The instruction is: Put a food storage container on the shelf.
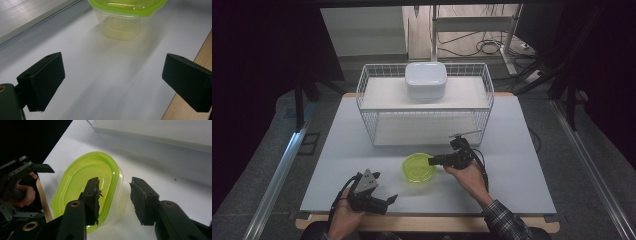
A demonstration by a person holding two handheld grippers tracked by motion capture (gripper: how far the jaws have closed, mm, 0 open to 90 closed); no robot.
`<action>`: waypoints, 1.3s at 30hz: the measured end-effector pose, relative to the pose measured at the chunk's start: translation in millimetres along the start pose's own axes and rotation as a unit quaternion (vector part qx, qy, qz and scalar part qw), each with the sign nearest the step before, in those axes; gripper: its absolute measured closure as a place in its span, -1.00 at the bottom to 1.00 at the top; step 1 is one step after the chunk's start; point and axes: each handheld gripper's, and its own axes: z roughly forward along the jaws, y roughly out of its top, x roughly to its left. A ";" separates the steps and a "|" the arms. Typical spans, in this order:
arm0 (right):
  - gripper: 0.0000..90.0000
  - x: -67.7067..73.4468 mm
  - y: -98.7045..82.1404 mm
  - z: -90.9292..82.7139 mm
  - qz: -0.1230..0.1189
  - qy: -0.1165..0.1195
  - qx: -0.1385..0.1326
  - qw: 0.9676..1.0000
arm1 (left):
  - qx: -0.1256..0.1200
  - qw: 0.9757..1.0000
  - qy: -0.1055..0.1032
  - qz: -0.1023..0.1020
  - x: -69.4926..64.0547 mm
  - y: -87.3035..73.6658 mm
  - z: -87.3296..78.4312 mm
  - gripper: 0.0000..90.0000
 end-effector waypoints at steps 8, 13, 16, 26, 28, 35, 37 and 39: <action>0.77 -3.4 0.3 3.2 0.040 0.020 0.014 0.999 | 0.004 1.000 0.000 0.009 -1.9 0.3 1.1 -0.90; 0.80 2.0 0.9 2.3 0.036 0.029 0.017 0.999 | 0.004 1.000 0.001 0.010 -2.2 0.3 1.3 -0.90; 0.82 5.3 1.4 0.5 0.039 0.037 0.014 0.998 | 0.004 1.000 0.001 0.011 -2.2 0.3 1.3 -0.90; 0.82 7.2 2.6 -7.4 0.037 0.039 -0.004 0.999 | -0.002 1.000 0.003 0.008 -1.2 0.5 -0.3 -0.90; 0.82 7.9 3.5 -10.8 0.035 0.041 -0.011 0.998 | -0.003 1.000 0.004 0.008 -1.0 0.4 -0.4 -0.90; 0.82 12.7 8.6 -27.4 0.037 0.053 -0.034 0.997 | -0.004 1.000 0.005 0.007 -1.0 0.5 -0.5 -0.90; 0.82 15.2 11.4 -34.1 0.035 0.056 -0.042 0.997 | -0.004 1.000 0.005 0.006 -0.9 0.5 -0.5 -0.90; 0.82 17.4 14.1 -39.8 0.035 0.057 -0.046 0.997 | -0.004 1.000 0.005 0.007 -0.9 0.5 -0.4 -0.90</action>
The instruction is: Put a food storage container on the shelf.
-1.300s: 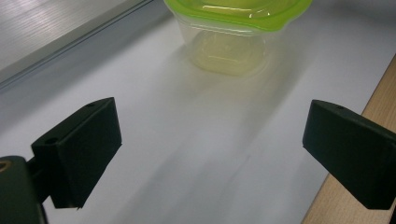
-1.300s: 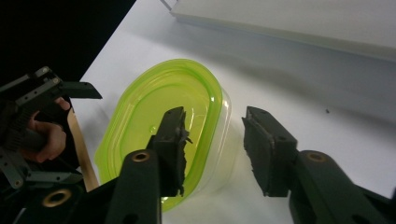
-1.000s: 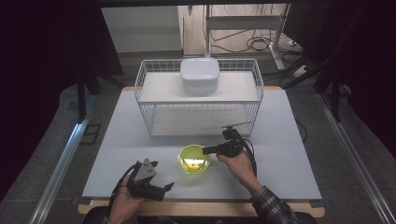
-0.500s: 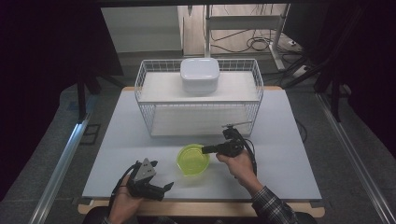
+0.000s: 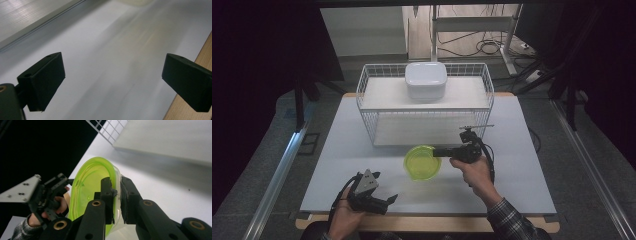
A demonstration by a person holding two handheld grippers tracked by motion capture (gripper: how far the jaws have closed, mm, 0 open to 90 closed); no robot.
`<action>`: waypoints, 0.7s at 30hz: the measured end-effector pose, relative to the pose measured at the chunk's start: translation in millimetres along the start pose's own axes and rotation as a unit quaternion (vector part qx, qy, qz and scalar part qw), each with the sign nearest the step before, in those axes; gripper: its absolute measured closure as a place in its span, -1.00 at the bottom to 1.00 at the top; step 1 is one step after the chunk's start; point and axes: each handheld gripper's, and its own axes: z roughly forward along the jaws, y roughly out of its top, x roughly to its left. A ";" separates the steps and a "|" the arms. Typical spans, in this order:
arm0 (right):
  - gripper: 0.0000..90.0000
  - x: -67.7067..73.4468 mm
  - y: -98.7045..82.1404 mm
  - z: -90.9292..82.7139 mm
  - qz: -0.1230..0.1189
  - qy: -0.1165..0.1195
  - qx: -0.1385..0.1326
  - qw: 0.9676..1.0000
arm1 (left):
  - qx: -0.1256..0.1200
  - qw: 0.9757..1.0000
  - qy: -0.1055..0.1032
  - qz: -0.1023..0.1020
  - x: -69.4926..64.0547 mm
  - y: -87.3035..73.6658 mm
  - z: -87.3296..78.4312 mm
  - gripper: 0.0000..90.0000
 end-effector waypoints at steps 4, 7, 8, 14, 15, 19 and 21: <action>0.82 6.2 7.7 -11.6 -0.006 0.001 -0.013 1.000 | 0.000 1.000 0.000 0.000 0.1 0.0 0.1 -0.90; 0.82 10.7 13.7 -19.8 -0.008 0.003 -0.023 1.000 | 0.001 1.000 -0.001 -0.001 0.3 -0.2 0.3 -0.90; 0.82 12.1 15.7 -22.2 -0.010 0.003 -0.026 1.000 | 0.001 1.000 -0.001 -0.001 0.2 -0.2 0.4 -0.90; 0.82 22.1 28.4 -35.5 -0.023 0.003 -0.043 0.999 | 0.002 1.000 -0.002 -0.001 0.5 -0.4 1.0 -0.90; 0.82 23.6 30.6 -37.5 -0.024 0.003 -0.045 0.999 | 0.003 1.000 -0.002 -0.001 0.5 -0.5 1.2 -0.90; 0.82 29.5 39.8 -44.7 -0.031 0.004 -0.054 0.998 | 0.004 1.000 -0.002 0.001 0.8 -0.5 1.2 -0.90; 0.82 32.7 44.9 -47.7 -0.033 0.006 -0.059 0.998 | 0.004 1.000 -0.002 0.000 0.8 -0.5 1.4 -0.90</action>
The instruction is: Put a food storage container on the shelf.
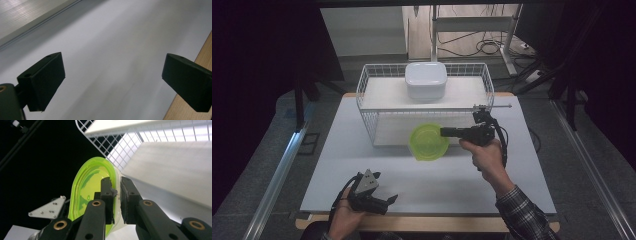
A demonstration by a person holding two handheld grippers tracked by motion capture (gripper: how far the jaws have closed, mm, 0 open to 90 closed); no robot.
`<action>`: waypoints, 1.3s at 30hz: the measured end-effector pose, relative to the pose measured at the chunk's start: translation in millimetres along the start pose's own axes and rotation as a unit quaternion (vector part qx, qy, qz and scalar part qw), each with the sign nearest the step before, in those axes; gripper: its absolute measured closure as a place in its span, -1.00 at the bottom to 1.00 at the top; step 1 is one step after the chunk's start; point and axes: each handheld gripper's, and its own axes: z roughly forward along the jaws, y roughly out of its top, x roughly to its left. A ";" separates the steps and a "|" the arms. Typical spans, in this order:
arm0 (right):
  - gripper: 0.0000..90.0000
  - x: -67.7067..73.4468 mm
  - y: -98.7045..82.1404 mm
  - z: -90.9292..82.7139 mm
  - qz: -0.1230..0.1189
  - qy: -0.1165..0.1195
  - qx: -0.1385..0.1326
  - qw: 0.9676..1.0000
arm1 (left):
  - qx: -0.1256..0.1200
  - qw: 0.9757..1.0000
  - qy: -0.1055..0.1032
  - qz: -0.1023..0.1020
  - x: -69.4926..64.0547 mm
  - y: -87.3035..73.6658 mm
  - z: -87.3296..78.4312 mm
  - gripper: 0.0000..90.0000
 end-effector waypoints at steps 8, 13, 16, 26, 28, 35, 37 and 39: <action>0.82 10.8 25.6 -10.1 0.000 0.004 -0.021 1.000 | -0.001 1.000 0.000 -0.001 0.5 -0.2 -0.1 -0.90; 0.82 18.8 43.2 -17.3 -0.004 0.004 -0.035 0.999 | -0.001 1.000 0.000 -0.001 0.6 -0.3 0.0 -0.91; 0.82 24.2 54.6 -22.4 -0.009 0.003 -0.044 0.999 | -0.001 1.000 -0.002 -0.002 1.3 -0.2 0.0 -0.91; 0.82 32.5 83.7 -29.4 -0.007 -0.003 -0.066 0.998 | 0.004 1.000 -0.010 -0.013 2.0 -0.2 0.3 -0.90; 0.82 33.2 89.4 -29.7 -0.005 -0.005 -0.071 0.997 | 0.005 1.000 -0.011 -0.013 2.1 -0.2 0.4 -0.90; 0.82 38.2 113.2 -31.8 0.001 -0.012 -0.093 0.996 | 0.005 1.000 -0.012 -0.014 1.9 -0.3 0.6 -0.90; 0.82 40.2 120.5 -31.3 0.004 -0.014 -0.099 0.995 | 0.006 1.000 -0.012 -0.013 1.9 -0.3 0.6 -0.90; 0.82 42.1 127.6 -29.4 0.003 -0.019 -0.102 0.995 | 0.005 1.000 -0.012 -0.014 1.8 -0.3 0.6 -0.90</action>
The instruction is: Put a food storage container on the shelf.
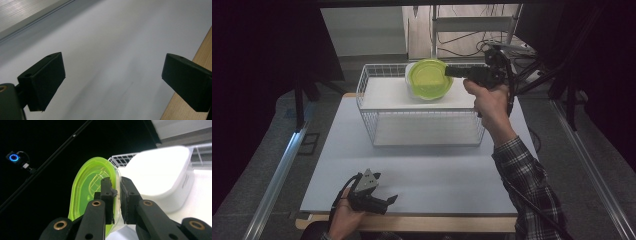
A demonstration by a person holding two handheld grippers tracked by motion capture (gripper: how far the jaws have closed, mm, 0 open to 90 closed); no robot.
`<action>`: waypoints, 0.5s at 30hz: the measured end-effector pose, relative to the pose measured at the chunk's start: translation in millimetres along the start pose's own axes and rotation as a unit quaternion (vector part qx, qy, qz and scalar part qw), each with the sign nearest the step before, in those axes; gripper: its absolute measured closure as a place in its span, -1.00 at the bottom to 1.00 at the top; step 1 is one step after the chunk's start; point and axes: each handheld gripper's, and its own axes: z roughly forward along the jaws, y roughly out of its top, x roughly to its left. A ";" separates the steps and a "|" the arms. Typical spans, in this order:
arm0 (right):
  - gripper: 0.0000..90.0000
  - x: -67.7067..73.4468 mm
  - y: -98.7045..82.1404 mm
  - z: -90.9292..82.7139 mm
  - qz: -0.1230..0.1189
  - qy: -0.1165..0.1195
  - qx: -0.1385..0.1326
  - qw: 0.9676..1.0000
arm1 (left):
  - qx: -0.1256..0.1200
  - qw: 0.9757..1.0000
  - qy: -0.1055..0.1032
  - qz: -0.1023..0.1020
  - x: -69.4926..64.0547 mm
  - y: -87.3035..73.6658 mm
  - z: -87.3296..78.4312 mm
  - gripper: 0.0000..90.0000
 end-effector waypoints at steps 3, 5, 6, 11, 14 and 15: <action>0.82 2.2 8.8 6.5 0.001 -0.007 -0.005 1.000 | 0.000 1.000 0.000 0.001 0.2 0.0 0.0 -0.90; 0.82 2.5 14.3 11.5 0.001 -0.015 -0.010 1.000 | 0.001 1.000 -0.001 0.001 0.3 0.0 0.1 -0.90; 0.82 2.2 16.9 14.2 0.002 -0.017 -0.011 1.000 | 0.000 1.000 -0.001 0.001 0.1 0.0 0.1 -0.90; 0.82 0.7 28.1 26.2 0.003 -0.037 -0.020 0.999 | -0.002 1.000 -0.002 0.001 0.3 0.2 -0.2 -0.90; 0.82 -2.2 33.6 32.2 0.007 -0.047 -0.025 0.999 | -0.003 1.000 -0.003 0.001 0.4 0.2 -0.2 -0.90; 0.82 -3.4 35.1 34.1 0.008 -0.050 -0.026 0.998 | -0.002 1.000 -0.003 0.001 0.4 0.2 -0.1 -0.90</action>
